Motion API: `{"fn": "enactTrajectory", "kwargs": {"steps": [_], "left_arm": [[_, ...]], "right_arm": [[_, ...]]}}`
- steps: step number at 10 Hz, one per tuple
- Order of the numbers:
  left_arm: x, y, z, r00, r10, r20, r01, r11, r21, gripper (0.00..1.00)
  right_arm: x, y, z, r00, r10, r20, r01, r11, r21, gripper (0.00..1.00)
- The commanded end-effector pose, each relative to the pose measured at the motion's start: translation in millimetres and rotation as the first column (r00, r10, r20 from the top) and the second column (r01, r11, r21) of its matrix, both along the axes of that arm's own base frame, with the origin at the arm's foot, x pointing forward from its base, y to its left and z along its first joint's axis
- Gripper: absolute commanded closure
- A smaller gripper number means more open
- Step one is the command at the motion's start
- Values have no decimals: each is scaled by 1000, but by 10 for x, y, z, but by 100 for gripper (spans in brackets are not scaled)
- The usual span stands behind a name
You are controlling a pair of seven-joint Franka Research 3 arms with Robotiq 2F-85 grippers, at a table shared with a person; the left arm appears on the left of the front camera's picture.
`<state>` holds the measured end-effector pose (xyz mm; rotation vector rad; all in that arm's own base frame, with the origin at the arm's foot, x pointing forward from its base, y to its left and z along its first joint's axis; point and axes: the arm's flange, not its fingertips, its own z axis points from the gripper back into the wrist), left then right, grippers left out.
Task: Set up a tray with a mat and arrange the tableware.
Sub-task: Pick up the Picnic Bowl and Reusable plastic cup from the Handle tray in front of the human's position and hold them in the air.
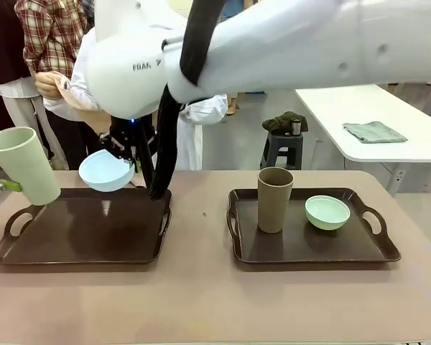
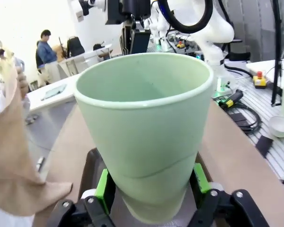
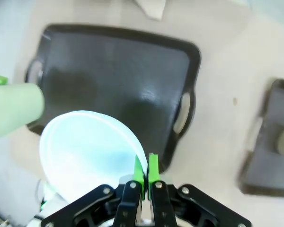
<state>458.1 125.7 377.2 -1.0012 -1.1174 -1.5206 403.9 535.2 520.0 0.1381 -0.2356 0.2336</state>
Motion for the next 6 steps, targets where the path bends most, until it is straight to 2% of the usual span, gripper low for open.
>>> {"fn": "enactTrajectory", "kwargs": {"steps": [1, 2, 3, 4, 6], "left_arm": [[-276, -123, 248, 999, -6, 40, 6, 1000, 13, 100], [-326, -110, 387, 999, 8, 53, -8, 1000, 6, 100], [-383, -84, 465, 998, 46, 44, -46, 999, 3, 100], [-234, -97, 327, 999, -4, 52, 4, 1000, 4, 100], [-234, -97, 327, 999, -4, 52, 4, 1000, 4, 100]], "right_arm": [[-310, -110, 46, 998, -43, 55, 45, 998, -43, 100], [-349, -114, 77, 997, -46, 56, 49, 998, -41, 100], [-316, -142, 23, 999, -43, 12, 43, 999, -27, 100], [-297, -63, 209, 999, -12, 37, 13, 1000, -26, 100], [-297, -63, 209, 999, -12, 37, 13, 1000, -26, 100]]}}
